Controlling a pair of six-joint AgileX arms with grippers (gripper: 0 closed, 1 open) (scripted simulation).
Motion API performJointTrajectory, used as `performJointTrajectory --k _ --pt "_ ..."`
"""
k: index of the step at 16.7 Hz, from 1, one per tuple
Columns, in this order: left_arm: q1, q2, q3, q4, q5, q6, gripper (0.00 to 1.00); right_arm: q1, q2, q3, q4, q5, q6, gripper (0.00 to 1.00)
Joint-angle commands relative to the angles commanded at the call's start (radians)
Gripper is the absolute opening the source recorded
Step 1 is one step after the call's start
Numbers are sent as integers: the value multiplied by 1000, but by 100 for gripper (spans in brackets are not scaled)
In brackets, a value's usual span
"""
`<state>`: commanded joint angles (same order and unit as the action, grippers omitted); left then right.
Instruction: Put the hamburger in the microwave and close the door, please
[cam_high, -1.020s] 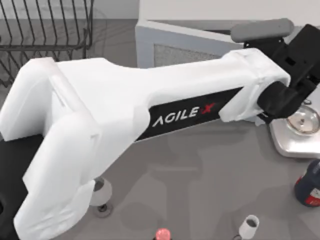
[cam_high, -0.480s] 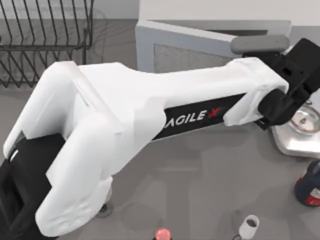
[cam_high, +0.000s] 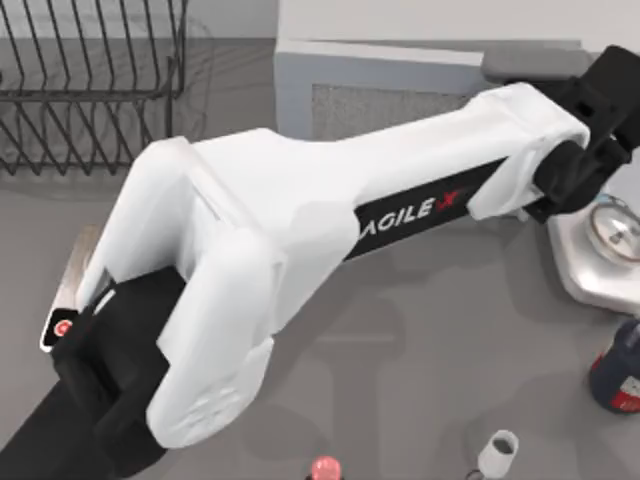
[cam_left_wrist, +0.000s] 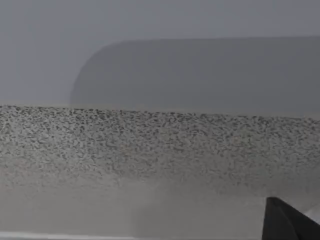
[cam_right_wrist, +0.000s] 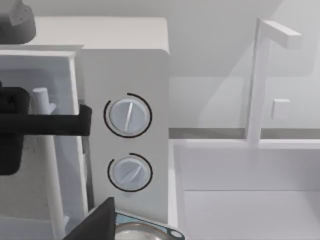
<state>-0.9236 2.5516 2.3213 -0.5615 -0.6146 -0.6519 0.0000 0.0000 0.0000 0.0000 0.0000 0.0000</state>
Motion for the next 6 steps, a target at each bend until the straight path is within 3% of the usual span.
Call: performJointTrajectory --k 6 --pt "55 103 141 -52 41 32 0 0 0 0 0 0 0 100"
